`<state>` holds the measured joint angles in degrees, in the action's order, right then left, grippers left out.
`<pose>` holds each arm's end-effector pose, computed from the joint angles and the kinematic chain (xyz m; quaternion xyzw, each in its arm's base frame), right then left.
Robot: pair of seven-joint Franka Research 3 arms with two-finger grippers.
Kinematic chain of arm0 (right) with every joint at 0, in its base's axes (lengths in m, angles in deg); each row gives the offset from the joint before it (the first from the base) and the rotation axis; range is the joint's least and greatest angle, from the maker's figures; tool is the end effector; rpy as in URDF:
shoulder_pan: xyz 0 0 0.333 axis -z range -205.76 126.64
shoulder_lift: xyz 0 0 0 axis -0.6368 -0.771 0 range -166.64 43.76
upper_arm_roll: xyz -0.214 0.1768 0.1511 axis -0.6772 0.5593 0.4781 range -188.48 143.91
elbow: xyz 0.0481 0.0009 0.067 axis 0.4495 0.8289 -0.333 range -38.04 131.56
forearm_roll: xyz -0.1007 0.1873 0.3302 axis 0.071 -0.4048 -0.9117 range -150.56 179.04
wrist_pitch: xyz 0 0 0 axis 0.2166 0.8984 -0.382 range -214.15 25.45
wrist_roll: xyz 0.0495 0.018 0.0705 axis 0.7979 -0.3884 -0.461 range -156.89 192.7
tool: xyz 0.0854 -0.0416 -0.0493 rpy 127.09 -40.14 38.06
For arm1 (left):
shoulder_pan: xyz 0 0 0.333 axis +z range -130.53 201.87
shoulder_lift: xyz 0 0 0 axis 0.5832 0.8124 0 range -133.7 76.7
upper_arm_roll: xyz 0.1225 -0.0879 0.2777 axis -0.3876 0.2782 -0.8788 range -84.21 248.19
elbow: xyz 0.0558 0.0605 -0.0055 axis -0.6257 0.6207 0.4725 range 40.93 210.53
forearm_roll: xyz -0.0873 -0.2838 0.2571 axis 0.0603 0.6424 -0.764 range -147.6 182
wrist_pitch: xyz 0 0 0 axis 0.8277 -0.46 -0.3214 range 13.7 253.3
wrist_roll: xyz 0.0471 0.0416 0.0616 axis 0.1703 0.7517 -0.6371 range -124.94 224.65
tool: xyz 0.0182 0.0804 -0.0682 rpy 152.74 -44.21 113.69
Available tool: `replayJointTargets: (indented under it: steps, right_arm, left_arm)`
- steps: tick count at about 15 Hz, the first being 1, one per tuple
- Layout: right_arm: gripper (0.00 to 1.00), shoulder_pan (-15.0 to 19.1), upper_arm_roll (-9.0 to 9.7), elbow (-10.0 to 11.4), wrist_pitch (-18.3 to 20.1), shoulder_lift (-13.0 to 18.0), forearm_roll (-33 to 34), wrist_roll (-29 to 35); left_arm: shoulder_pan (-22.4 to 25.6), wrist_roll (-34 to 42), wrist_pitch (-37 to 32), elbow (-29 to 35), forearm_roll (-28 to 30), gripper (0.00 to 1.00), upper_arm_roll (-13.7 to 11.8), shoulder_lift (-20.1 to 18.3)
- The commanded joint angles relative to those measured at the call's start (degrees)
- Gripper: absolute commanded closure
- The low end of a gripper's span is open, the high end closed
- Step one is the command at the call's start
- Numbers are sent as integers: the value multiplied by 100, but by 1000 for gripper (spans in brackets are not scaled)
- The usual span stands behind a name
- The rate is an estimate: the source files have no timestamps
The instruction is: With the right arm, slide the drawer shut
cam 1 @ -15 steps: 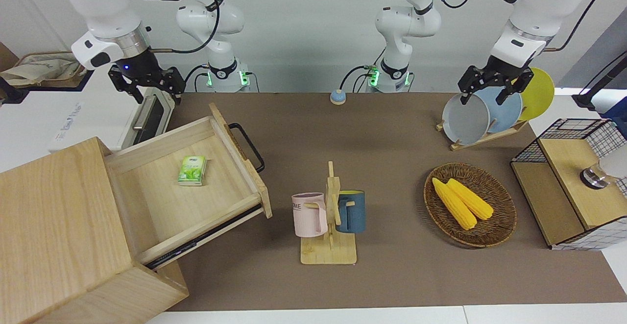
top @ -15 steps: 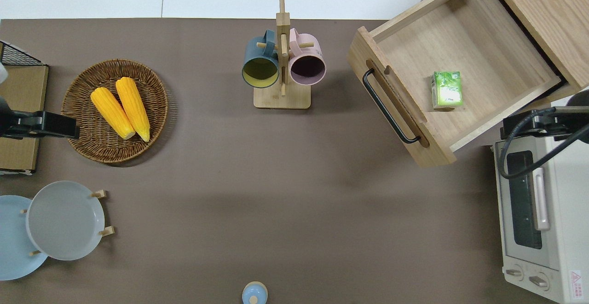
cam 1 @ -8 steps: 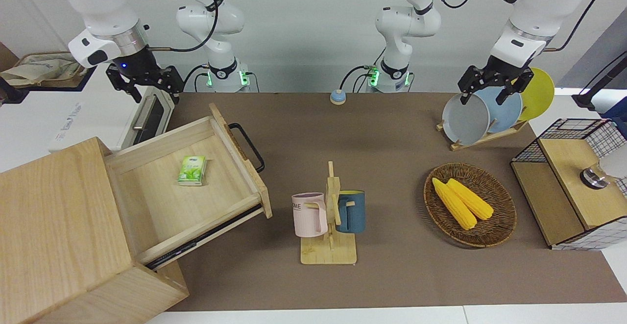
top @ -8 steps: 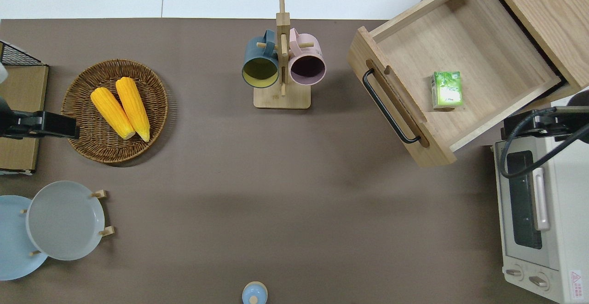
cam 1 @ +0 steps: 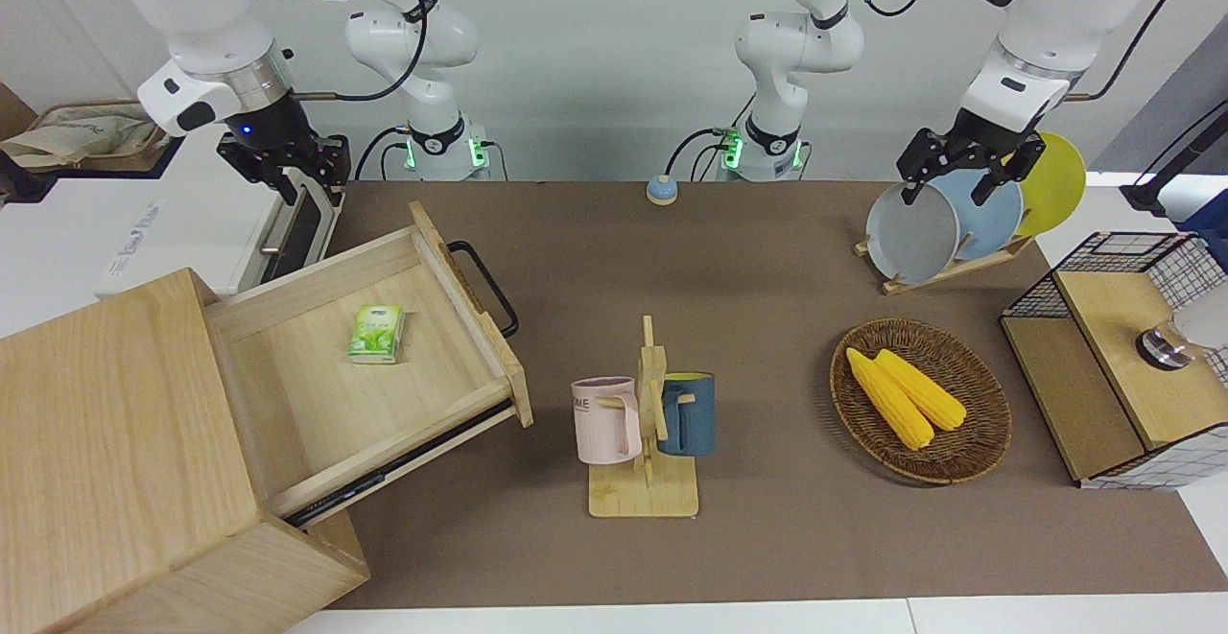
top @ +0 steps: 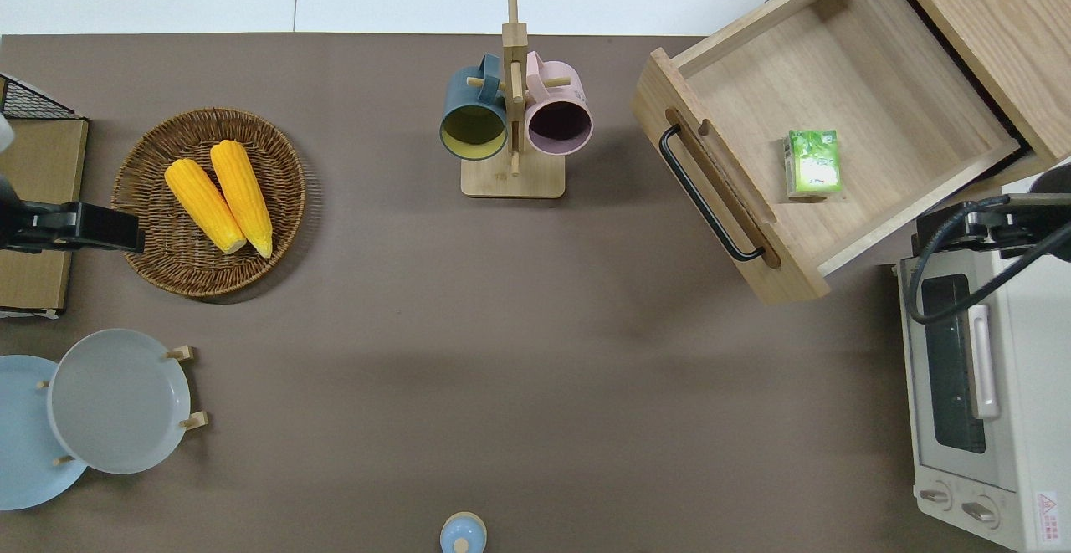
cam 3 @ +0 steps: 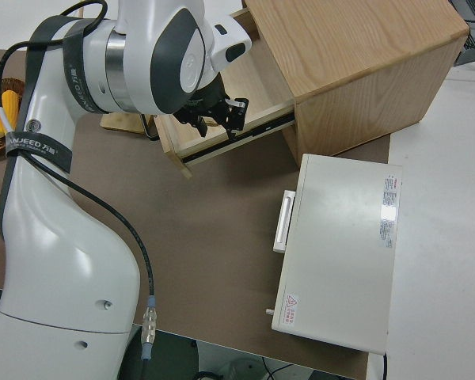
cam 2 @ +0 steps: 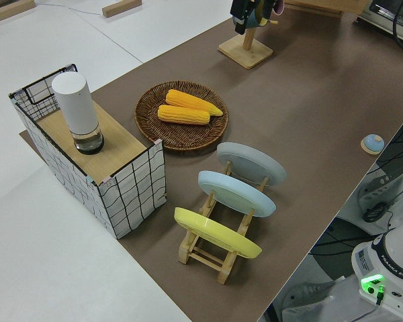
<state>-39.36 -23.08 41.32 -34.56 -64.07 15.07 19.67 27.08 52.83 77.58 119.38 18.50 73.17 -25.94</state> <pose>0.5601 -0.0111 0.6240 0.9992 -0.0244 -0.0304 0.0077 0.5673 -0.0024 0.6382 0.9996 -0.0244 0.0124 0.0076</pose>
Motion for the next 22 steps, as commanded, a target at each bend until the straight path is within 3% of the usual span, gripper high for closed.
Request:
replayJointTargets:
  steps: [1,8,13,16,18,22]
  right_arm:
    - [1000,94,18,-124,136,-61,-136,-220]
    - [1000,77,18,-150,144,-44,-153,-229]
    - [1000,-46,105,-563,566,-9,-136,-19]
    - [1000,-371,88,-625,610,26,-224,412]
    - [1000,-485,167,-774,663,44,-224,509]
    - [1000,-1047,193,-906,655,27,-259,1676]
  left_arm:
    - [-99,37,5,-112,-78,2,-93,69]
    - [-99,37,5,-112,-87,5,-93,69]
    - [-99,37,5,-112,-87,5,-93,69]
    - [-99,37,5,-112,-87,2,-93,69]
    - [-99,37,5,-112,-78,5,-93,69]
    - [-99,37,5,-112,-78,2,-93,69]
